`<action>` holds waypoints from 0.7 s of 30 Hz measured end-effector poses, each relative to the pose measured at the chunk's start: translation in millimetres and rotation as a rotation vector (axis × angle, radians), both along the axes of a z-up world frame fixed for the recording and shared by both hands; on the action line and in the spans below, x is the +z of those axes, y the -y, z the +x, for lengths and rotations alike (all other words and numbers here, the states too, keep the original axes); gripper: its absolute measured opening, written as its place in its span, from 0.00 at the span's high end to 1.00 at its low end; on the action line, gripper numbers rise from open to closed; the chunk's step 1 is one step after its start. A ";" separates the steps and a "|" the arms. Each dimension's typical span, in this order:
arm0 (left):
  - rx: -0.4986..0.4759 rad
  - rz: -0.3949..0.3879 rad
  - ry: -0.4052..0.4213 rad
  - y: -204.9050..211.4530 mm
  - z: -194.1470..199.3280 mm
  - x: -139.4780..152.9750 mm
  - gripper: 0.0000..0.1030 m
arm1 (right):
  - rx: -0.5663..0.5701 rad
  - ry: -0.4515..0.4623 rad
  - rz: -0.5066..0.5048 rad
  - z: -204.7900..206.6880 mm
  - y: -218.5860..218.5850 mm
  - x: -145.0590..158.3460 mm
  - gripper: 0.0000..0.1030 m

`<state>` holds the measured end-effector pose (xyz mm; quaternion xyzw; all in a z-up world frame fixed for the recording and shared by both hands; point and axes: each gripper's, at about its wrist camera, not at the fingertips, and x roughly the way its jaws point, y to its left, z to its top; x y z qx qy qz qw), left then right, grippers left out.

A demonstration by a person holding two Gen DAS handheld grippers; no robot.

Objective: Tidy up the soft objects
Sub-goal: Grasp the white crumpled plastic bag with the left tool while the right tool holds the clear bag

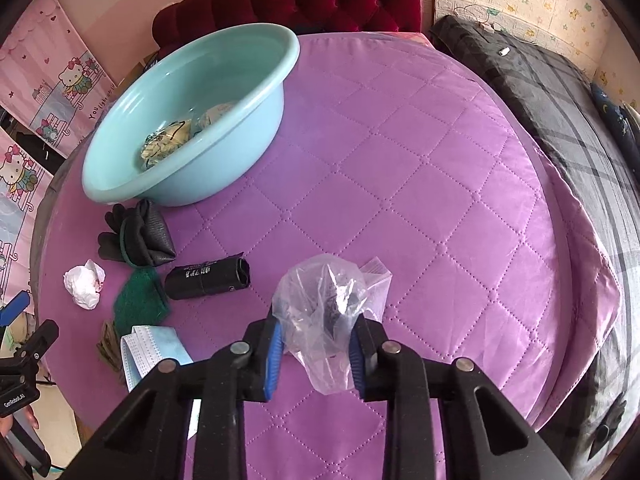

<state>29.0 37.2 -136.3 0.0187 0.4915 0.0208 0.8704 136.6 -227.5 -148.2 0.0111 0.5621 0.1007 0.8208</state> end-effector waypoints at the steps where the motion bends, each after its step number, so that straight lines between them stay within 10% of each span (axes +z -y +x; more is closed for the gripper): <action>1: 0.003 0.000 -0.001 -1.8 0.2 -0.4 0.00 | -0.003 0.008 0.002 -1.6 -0.1 2.4 0.77; 21: 0.080 -0.015 -0.085 -50.4 20.8 -30.3 0.00 | 0.040 0.033 -0.002 -12.5 -20.1 30.4 0.83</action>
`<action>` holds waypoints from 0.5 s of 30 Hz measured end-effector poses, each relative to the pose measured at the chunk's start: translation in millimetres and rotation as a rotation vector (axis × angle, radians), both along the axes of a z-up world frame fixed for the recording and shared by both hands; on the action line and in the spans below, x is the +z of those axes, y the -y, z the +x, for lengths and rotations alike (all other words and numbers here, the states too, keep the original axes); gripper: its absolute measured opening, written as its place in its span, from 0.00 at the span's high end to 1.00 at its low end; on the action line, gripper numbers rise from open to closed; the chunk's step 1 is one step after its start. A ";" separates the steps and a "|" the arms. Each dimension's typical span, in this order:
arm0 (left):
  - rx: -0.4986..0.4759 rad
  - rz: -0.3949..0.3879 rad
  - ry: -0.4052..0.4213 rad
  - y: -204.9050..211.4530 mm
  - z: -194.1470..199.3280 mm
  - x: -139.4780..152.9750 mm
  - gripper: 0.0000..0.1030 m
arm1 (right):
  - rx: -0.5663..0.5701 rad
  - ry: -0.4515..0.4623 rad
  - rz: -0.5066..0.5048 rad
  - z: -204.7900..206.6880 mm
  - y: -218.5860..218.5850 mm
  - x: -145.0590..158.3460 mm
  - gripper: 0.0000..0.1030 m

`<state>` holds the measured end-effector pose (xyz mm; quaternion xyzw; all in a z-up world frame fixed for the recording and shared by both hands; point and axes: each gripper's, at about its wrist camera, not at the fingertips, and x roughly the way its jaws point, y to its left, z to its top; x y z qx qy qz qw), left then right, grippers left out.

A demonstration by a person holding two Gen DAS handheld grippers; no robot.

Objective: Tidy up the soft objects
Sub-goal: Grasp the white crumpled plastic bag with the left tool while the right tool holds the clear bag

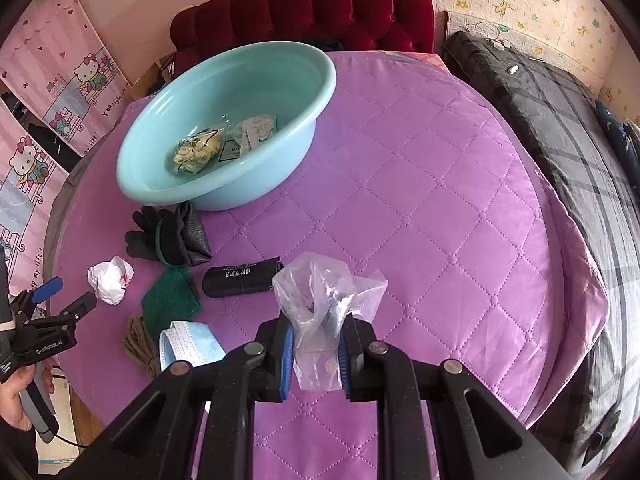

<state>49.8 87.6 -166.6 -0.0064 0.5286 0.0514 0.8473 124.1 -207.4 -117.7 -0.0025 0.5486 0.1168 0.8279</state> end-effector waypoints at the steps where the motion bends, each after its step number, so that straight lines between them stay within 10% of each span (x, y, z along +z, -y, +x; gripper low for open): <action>1: -0.005 -0.001 -0.004 -0.7 1.5 -2.2 0.00 | 0.002 0.001 -0.002 -0.1 -1.5 1.5 0.83; 10: -0.042 -0.056 -0.046 -1.4 22.9 -18.6 0.04 | 0.002 0.002 -0.021 0.8 -6.2 5.5 0.83; 15: -0.047 -0.084 -0.085 -0.1 33.4 -27.8 0.52 | 0.002 -0.003 -0.031 1.1 -7.2 4.1 0.83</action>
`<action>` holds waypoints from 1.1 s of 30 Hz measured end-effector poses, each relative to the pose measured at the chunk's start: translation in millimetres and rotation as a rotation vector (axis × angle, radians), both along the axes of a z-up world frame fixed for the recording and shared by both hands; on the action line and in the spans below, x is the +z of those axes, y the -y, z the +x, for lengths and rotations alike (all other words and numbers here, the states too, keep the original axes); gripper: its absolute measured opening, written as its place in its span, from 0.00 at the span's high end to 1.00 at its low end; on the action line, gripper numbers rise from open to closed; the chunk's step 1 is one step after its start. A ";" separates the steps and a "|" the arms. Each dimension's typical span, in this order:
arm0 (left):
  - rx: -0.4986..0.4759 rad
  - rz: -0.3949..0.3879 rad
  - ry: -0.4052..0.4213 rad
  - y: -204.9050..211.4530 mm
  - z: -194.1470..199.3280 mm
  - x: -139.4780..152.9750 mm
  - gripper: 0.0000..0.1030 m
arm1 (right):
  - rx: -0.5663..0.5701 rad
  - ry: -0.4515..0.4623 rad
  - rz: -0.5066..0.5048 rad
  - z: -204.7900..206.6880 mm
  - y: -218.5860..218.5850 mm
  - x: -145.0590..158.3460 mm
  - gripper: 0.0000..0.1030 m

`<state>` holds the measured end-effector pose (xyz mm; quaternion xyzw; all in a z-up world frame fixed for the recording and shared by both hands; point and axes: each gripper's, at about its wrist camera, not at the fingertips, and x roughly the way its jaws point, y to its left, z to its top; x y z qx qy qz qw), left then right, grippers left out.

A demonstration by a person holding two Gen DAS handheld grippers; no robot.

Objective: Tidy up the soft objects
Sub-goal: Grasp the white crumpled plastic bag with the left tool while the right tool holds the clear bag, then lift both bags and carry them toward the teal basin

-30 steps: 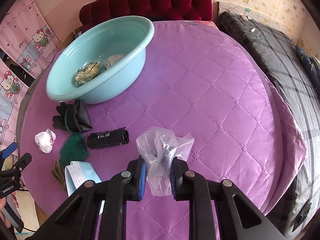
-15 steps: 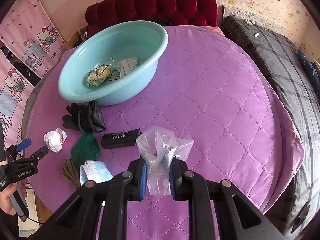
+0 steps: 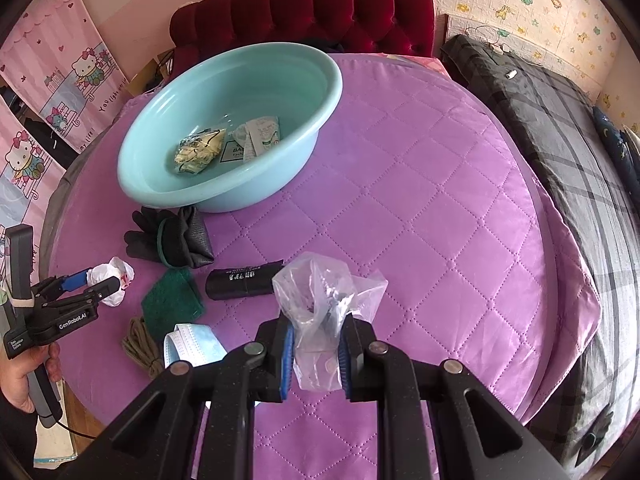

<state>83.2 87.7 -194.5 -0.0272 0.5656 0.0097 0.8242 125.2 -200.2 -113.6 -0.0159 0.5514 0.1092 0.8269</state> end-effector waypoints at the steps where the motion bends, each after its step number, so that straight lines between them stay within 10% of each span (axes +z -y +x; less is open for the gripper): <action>1: -0.001 -0.003 -0.011 -0.1 2.6 -2.1 0.57 | 0.000 -0.001 -0.001 0.3 -0.2 -0.6 0.83; 33: -0.051 -0.071 0.106 23.6 -52.1 66.8 0.72 | 0.096 0.040 0.039 -12.1 -16.3 12.3 0.83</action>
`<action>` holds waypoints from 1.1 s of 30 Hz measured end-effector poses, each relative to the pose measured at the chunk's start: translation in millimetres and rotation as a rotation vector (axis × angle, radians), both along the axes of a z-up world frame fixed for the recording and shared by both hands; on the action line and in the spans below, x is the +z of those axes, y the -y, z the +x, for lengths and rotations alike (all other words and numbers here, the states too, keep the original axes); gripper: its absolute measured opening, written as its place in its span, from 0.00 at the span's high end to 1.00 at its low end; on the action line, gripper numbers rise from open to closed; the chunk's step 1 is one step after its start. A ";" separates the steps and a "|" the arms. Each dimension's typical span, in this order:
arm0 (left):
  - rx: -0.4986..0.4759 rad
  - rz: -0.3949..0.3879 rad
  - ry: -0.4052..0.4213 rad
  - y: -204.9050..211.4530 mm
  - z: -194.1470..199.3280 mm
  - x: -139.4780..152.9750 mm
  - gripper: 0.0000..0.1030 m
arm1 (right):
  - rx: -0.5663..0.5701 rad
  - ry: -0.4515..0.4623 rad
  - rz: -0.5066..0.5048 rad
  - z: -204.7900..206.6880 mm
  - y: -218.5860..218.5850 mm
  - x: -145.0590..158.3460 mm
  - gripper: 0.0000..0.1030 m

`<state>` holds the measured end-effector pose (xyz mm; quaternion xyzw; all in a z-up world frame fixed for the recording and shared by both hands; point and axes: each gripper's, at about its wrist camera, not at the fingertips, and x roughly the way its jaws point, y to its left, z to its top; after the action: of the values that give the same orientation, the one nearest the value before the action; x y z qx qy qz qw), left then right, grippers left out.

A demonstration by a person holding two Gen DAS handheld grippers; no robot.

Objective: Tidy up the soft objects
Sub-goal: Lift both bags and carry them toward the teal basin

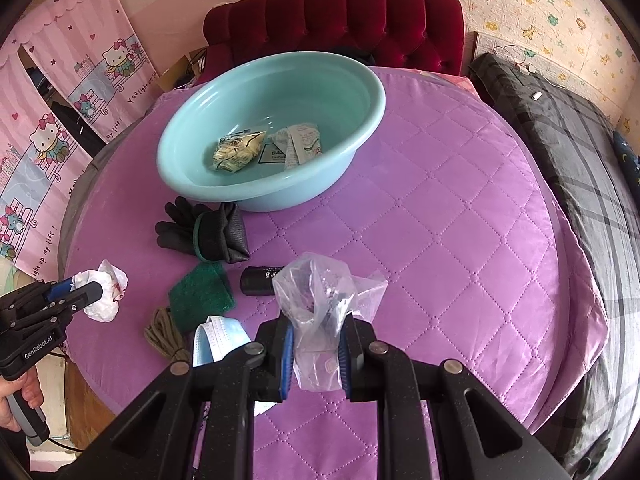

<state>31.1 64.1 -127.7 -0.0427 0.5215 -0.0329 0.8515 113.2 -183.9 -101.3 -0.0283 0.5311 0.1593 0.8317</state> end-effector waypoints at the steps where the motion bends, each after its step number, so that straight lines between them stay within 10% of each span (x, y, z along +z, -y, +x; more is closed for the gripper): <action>1: -0.002 -0.001 0.005 1.8 -1.3 2.1 0.72 | 0.001 0.002 0.002 -0.3 0.0 1.3 0.83; 33: -0.103 0.001 0.097 44.0 26.7 66.6 0.72 | 0.034 0.074 0.033 32.7 -16.9 60.6 0.82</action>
<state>57.8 20.0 -61.1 -0.0137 0.4811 -0.0787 0.8730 145.9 -167.0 -40.7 -0.0291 0.4969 0.1809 0.8482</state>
